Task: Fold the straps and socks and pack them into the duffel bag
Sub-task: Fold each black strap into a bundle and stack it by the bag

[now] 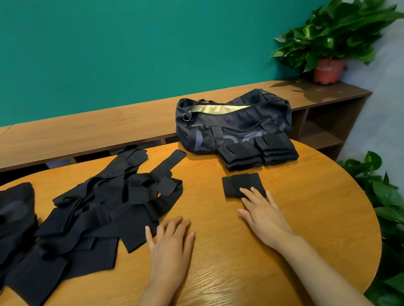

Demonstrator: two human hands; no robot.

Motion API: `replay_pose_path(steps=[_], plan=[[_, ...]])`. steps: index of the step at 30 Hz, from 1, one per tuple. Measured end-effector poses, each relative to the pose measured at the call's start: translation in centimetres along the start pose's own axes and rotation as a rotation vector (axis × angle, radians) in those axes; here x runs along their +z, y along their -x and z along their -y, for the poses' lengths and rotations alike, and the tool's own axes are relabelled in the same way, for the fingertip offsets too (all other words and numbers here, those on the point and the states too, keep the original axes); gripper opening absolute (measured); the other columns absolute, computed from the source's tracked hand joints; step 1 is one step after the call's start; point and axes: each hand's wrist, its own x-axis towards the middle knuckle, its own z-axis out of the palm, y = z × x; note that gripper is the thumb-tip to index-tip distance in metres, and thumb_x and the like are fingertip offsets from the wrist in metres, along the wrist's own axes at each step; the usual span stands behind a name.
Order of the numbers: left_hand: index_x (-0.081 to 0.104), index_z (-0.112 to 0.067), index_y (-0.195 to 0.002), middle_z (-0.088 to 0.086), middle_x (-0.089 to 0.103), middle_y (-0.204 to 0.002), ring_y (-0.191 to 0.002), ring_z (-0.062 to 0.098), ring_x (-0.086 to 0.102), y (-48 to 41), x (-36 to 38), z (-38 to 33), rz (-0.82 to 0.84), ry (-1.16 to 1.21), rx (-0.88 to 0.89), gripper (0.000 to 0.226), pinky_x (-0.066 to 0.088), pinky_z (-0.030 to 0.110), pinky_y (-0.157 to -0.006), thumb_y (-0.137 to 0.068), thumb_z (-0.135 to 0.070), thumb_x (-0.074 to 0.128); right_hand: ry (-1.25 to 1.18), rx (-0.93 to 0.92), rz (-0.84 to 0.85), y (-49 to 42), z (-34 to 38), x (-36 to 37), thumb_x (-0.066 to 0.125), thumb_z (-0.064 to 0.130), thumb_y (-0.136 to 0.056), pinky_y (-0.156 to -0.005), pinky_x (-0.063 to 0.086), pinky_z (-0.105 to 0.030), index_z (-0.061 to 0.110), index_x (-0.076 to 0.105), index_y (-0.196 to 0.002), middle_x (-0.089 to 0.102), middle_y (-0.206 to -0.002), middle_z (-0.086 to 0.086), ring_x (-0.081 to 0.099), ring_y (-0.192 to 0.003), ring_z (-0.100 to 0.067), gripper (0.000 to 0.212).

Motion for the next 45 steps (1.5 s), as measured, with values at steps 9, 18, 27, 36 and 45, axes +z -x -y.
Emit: replay_pose_path(steps=[9,18,27,36,45], plan=[[0.061,-0.033,-0.127,-0.018,0.053,-0.13,-0.126,0.008,0.04,0.0,0.7,0.5,-0.053,0.012,0.028,0.065,0.002,0.054,-0.117,-0.09,-0.061,0.016,0.067,-0.081,-0.272,-4.0,1.3,-5.3,0.018,0.054,-0.096,-0.119,-0.012,-0.045,0.019,0.031,-0.149,-0.003,-0.159,0.017,-0.013,-0.147,-0.008,0.065],[0.058,-0.035,-0.13,-0.022,0.049,-0.133,-0.129,0.004,0.035,0.1,0.6,0.6,-0.042,0.032,0.015,0.067,-0.004,0.05,-0.118,-0.089,-0.063,0.012,-0.057,0.03,0.005,-9.9,-3.0,-4.9,0.024,0.05,-0.103,-0.116,-0.013,-0.056,0.027,0.048,-0.139,0.016,-0.162,0.01,-0.004,-0.15,-0.014,0.049],[0.062,-0.032,-0.125,-0.018,0.053,-0.13,-0.129,0.005,0.039,0.3,-0.1,0.2,-0.051,0.096,0.008,0.04,-0.014,0.045,-0.117,-0.096,-0.045,0.038,-0.086,-0.132,-0.099,-6.4,2.0,-4.8,0.035,0.043,-0.103,-0.121,-0.001,-0.047,0.03,0.053,-0.131,0.038,-0.152,0.011,0.015,-0.148,-0.009,0.036],[0.069,-0.027,-0.116,-0.006,0.059,-0.13,-0.128,0.012,0.041,1.1,-3.8,4.3,-0.274,0.003,-0.001,0.027,0.001,0.053,-0.119,-0.094,-0.032,0.055,-0.178,-0.343,0.052,-4.2,12.4,0.4,0.036,0.036,-0.105,-0.122,0.002,-0.046,0.031,0.039,-0.146,0.031,-0.156,0.013,0.013,-0.148,-0.008,0.041],[0.029,-0.027,-0.15,-0.007,0.04,-0.15,-0.145,0.017,0.024,-1.0,-6.8,8.7,-0.139,-0.042,-0.178,0.053,-0.004,0.052,-0.118,-0.101,-0.038,0.044,-0.103,-0.257,0.124,-4.2,15.0,2.2,0.025,0.047,-0.104,-0.12,0.004,-0.051,0.029,0.014,-0.155,0.033,-0.155,0.008,0.012,-0.149,-0.014,0.055]])
